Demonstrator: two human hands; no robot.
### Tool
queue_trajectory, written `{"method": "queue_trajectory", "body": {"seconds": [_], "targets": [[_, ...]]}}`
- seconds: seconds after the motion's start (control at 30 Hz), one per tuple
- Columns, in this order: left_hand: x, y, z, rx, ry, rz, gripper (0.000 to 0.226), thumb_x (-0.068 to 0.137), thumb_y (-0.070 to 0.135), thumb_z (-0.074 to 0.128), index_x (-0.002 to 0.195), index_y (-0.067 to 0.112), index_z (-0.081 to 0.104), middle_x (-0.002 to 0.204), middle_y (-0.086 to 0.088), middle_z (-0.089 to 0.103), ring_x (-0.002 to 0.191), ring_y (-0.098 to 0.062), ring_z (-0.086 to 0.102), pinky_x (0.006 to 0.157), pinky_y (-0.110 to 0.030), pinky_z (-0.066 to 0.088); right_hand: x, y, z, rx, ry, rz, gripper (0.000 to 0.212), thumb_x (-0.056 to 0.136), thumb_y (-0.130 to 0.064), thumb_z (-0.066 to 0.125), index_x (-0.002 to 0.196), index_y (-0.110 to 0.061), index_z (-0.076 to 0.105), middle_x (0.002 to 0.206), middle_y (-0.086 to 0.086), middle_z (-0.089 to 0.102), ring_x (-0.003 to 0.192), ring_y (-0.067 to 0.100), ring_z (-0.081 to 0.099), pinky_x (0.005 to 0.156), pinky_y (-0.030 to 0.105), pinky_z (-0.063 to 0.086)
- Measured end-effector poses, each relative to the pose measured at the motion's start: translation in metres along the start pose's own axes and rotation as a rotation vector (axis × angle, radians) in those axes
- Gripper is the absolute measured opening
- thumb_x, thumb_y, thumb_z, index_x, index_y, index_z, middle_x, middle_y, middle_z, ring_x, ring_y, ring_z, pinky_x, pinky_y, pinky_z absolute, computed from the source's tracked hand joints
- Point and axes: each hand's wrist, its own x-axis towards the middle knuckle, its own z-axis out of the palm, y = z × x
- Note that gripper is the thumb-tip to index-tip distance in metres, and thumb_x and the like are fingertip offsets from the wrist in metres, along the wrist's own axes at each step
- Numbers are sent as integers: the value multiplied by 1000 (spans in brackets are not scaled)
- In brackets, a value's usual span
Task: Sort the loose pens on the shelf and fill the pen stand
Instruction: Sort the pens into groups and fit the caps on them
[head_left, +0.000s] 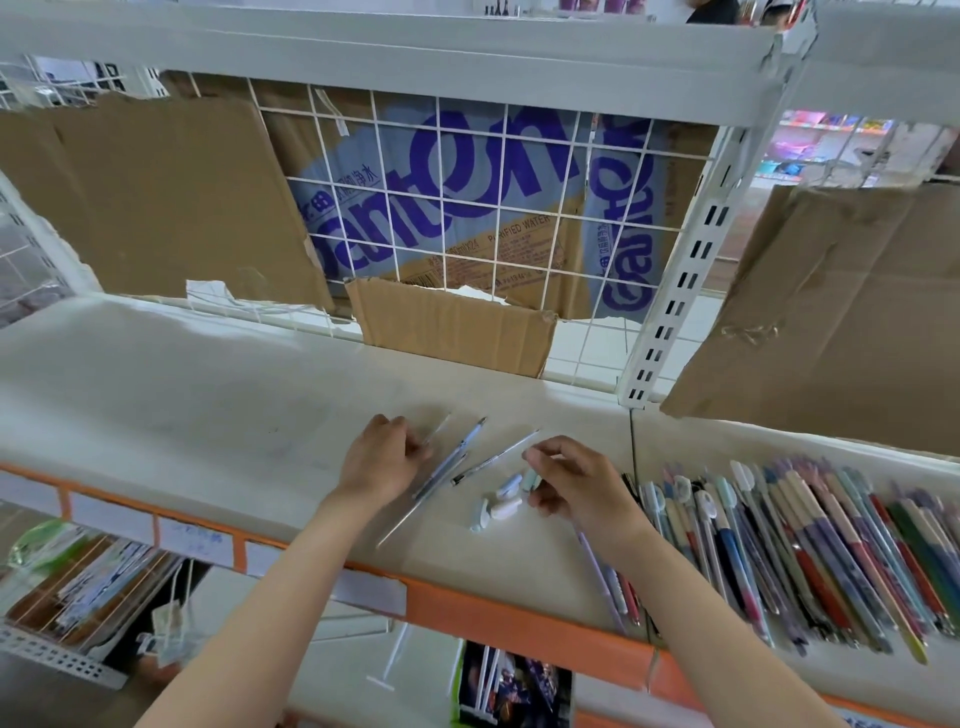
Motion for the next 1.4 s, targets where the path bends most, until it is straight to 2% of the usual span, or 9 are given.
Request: {"method": "queue_trajectory", "body": {"seconds": [0.1, 0.23, 0.37, 0.57, 0.93, 1.07, 1.23, 1.3, 1.4], "targets": [[-4, 3, -5, -51, 25, 102, 14, 93, 20, 52, 91, 9, 60, 93, -6, 59, 91, -25, 57, 74, -26, 41, 0, 0, -1, 215, -4, -11, 9, 92, -3, 55, 95, -4, 63, 75, 14, 59, 61, 16, 64, 58, 22, 52], [-36, 18, -14, -482, -111, 202, 15, 93, 12, 54, 79, 16, 50, 60, 11, 59, 57, -12, 52, 57, -17, 39, 1, -4, -8, 274, 98, -117, 14, 92, 0, 52, 95, -9, 63, 78, 11, 63, 64, 13, 65, 53, 18, 47], [-58, 24, -14, -541, -134, 280, 19, 91, 11, 58, 76, 20, 50, 60, 11, 54, 55, -4, 43, 58, -17, 36, 3, -4, -11, 266, 129, -171, 12, 91, -1, 54, 96, -10, 62, 73, 3, 63, 69, 11, 64, 56, 17, 46], [-66, 27, -16, -600, -148, 288, 17, 90, 10, 59, 77, 16, 49, 57, 12, 52, 57, -7, 43, 59, -19, 35, 5, -6, -8, 220, 100, -192, 12, 91, -4, 55, 95, -13, 62, 74, 0, 63, 72, 12, 63, 58, 18, 46], [-67, 29, -10, -627, -146, 266, 19, 90, 8, 58, 76, 17, 50, 56, 11, 54, 58, -9, 46, 60, -19, 36, 0, -7, -9, 218, 114, -237, 14, 92, -1, 54, 93, -13, 63, 68, -5, 61, 69, 11, 61, 58, 20, 44], [-67, 31, -9, -620, -138, 270, 22, 90, 9, 59, 74, 20, 48, 56, 11, 53, 57, -9, 45, 61, -21, 36, -3, -6, -2, 109, 58, -246, 14, 92, 0, 54, 93, -11, 62, 72, 1, 61, 69, 10, 64, 57, 19, 45], [-73, 45, 1, -459, 154, 354, 37, 86, 6, 60, 69, 29, 36, 52, 12, 42, 50, -7, 40, 48, -15, 28, -3, 2, 16, 212, 168, -227, 7, 92, -3, 56, 95, -8, 59, 70, 2, 59, 65, 12, 59, 64, 21, 48], [-77, 45, 6, -303, 257, 448, 27, 86, 16, 54, 72, 27, 33, 54, 13, 38, 50, -13, 40, 45, -20, 28, -2, 2, 18, 281, 201, -193, 5, 92, -5, 57, 92, -9, 60, 67, 1, 59, 63, 13, 57, 68, 25, 48], [-77, 42, 11, -249, 244, 481, 18, 88, 30, 47, 77, 23, 35, 58, 8, 46, 50, -20, 45, 45, -27, 33, 1, -1, 19, 234, 221, -173, 9, 92, -4, 55, 90, -12, 59, 67, 2, 60, 62, 13, 58, 64, 23, 48]]}}
